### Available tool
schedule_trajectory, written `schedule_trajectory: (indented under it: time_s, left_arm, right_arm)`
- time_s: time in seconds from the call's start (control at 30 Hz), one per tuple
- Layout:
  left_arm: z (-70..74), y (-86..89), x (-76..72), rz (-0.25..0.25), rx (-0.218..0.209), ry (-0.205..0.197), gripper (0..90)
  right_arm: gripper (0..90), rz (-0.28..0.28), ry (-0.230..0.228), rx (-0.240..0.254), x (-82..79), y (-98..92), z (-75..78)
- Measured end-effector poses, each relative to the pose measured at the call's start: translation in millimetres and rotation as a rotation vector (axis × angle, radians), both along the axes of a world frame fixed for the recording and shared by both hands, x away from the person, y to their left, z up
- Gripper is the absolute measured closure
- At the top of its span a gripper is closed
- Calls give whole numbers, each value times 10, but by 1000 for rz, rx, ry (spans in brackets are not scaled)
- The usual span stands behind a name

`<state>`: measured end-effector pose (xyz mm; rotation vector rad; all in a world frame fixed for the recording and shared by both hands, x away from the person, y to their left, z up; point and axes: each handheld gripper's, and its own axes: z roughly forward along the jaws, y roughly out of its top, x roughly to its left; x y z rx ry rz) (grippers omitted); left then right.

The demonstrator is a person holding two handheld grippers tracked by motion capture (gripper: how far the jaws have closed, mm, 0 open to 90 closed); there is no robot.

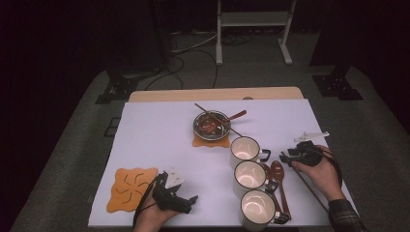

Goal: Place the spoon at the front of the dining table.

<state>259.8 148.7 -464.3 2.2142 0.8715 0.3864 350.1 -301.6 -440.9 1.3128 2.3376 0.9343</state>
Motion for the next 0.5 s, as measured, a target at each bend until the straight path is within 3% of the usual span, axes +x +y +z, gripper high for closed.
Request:
schedule_trajectory:
  time_s: [0.5]
  left_arm:
    - [-1, -2, -1, 2, -4, 0, 5]
  right_arm:
    - [497, -49, -22, 9, -272, -248, 39]
